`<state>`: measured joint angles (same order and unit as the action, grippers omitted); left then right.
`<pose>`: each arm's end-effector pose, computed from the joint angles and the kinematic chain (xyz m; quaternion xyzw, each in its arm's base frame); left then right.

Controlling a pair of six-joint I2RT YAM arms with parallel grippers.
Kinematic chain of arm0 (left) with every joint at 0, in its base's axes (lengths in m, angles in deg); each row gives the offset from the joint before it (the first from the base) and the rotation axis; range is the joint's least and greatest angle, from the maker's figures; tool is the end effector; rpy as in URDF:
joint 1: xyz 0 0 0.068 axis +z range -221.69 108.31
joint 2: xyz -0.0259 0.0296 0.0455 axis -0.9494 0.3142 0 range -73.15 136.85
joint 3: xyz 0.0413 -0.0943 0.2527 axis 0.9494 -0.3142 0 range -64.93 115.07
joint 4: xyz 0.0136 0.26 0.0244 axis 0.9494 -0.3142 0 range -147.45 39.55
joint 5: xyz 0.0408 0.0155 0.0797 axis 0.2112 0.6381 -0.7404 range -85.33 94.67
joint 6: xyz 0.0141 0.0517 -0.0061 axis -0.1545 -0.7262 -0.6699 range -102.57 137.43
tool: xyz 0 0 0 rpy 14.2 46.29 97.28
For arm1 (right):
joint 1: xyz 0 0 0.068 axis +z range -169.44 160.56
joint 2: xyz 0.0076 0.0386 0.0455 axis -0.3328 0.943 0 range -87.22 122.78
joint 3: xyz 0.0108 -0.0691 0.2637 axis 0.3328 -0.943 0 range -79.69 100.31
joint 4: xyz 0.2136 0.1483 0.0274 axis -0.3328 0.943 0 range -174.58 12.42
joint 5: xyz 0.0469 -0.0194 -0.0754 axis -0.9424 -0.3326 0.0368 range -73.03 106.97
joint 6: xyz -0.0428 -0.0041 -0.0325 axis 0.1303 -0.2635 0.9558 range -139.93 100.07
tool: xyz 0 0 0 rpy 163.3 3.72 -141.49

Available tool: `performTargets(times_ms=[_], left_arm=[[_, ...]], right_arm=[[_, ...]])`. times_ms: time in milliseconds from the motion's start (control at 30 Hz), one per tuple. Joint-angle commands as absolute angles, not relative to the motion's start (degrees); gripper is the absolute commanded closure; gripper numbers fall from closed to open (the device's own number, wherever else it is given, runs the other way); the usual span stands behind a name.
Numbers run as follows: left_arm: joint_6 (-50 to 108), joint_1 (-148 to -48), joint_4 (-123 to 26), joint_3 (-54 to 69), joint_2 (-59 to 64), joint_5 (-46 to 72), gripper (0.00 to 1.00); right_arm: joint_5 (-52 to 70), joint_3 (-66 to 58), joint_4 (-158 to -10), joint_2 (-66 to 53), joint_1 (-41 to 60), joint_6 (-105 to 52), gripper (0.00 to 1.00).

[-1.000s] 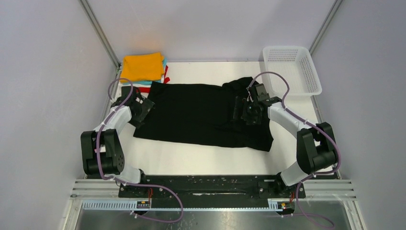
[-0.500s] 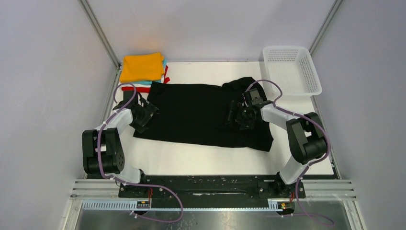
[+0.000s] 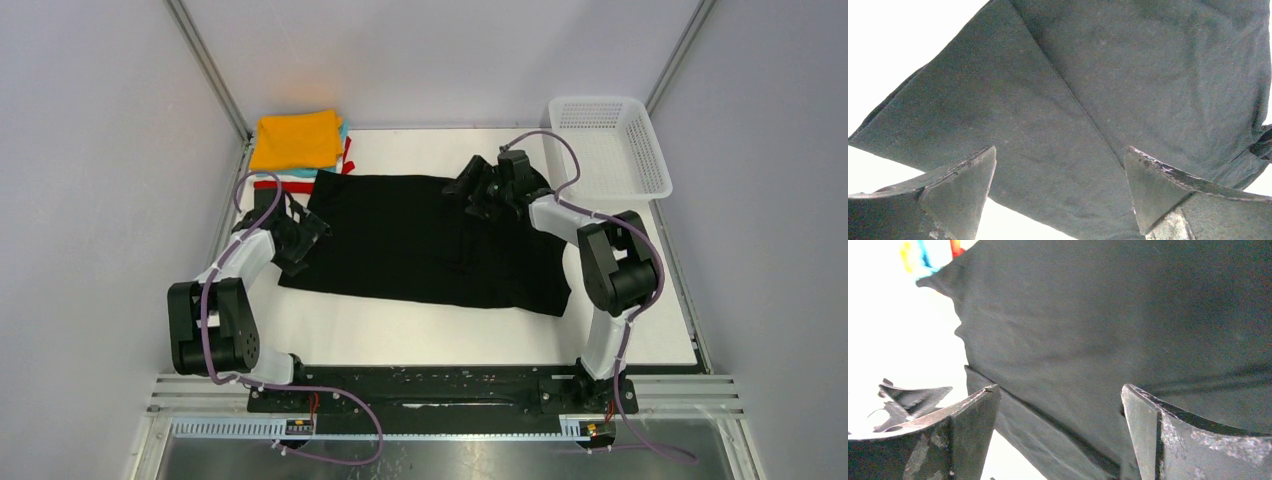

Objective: Fold and stack the t-shirts
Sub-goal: Fold the flattened tshirt in 1/3 of the way

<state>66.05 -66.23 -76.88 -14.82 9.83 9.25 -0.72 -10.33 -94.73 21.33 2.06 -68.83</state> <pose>0.2810 0.0239 0.1989 -0.4286 0.8630 -0.1331 0.2318 0.3925 0.1662 0.2032 0.1259 0.8458 0.3972 0.3332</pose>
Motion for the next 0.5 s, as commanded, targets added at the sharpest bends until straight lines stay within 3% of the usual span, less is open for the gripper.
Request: performTargets(times_ms=[0,233,467], left_arm=[[64.96,-66.33,-76.12,-13.34,7.41,10.27,0.01],[65.89,-71.02,-71.4,-11.13,12.89,13.29,0.01],[68.09,-74.41,-67.71,-9.23,22.06,10.49,0.01]], right_arm=[[-0.25,-11.28,-93.77,15.22,2.79,-65.11,0.0],[5.15,-23.66,-75.16,2.97,4.4,-56.15,0.01],[6.38,-30.43,-75.55,4.91,6.08,-59.54,0.0]])
